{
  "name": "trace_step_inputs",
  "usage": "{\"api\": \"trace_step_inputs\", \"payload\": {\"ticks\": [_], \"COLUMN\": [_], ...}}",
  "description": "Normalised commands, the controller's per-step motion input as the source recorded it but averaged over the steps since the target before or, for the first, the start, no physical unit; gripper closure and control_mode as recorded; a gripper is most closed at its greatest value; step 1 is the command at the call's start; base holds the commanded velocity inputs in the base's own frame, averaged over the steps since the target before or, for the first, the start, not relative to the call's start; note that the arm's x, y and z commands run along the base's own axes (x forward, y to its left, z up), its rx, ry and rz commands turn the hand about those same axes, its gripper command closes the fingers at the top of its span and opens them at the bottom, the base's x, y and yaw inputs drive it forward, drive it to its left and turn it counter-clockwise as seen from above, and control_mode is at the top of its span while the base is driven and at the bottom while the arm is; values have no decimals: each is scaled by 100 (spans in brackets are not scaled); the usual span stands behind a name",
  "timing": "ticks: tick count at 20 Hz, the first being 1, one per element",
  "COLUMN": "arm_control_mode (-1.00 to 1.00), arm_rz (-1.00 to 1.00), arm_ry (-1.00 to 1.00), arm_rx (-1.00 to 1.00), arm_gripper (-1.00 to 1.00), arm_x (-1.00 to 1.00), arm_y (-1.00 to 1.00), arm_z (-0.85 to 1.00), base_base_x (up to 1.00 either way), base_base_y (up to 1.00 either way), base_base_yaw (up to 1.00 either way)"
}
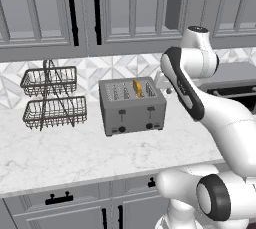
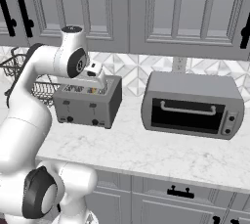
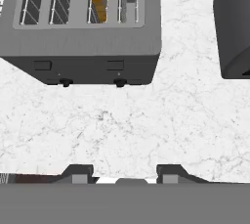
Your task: Start the toaster. Once the lever pops up, take the bread to the plate on the dining counter.
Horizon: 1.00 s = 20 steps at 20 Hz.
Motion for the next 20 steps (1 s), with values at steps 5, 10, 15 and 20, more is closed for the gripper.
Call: {"api": "trace_step_inputs", "payload": {"ticks": [5,10,15,20], "arm_control_mode": [-100,-100,-100,-100], "arm_rz": [0,0,0,0], "arm_ry": [1,0,-15,-18], "arm_rx": [0,0,0,-2], "arm_gripper": [-100,-100,-100,100], "arm_x": [0,-2,-19,-1], "arm_y": [0,0,7,23], "arm_z": [0,0,8,10], "base_base_x": [0,0,0,0], "base_base_y": [0,0,0,0], "base_base_yaw": [0,0,0,0]}}
